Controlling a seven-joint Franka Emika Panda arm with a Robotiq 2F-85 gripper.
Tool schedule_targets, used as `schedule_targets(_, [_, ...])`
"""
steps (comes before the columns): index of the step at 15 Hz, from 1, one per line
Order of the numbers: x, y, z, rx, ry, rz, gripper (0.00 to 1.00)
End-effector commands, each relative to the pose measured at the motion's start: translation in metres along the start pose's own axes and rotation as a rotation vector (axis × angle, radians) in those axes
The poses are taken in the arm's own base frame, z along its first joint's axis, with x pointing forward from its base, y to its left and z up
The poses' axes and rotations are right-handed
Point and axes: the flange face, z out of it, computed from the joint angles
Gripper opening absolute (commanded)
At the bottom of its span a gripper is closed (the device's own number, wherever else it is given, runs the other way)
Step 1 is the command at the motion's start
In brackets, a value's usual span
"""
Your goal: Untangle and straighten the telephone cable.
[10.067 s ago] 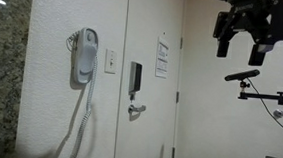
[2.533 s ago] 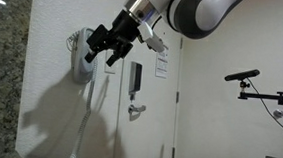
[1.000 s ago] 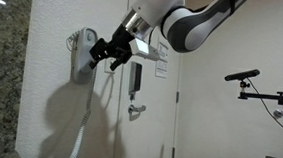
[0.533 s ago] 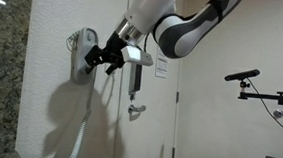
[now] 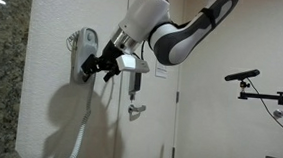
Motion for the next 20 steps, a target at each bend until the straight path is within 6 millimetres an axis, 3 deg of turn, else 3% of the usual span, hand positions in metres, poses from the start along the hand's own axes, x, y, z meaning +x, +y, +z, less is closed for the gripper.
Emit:
schedule_targets(1, [0.0066,-0.0007,0.0069,-0.018,0.001,0.009,1.0])
schedule_targets(2, [0.0063,-0.0004,0.0085,-0.016,0.0,0.011,1.0])
schedule_targets(3, [0.0062,-0.0005,0.0095,-0.018,0.0,0.01,0.8])
schedule_targets(13, [0.0049,0.0,0.0144,-0.009,0.0,0.009,0.05])
schedule_targets(14, [0.0048,0.0002,0.0146,-0.009,-0.001,0.009,0.0])
schedule_targets(20, [0.0037,-0.0045,0.0085,-0.02,0.001,-0.004,0.0])
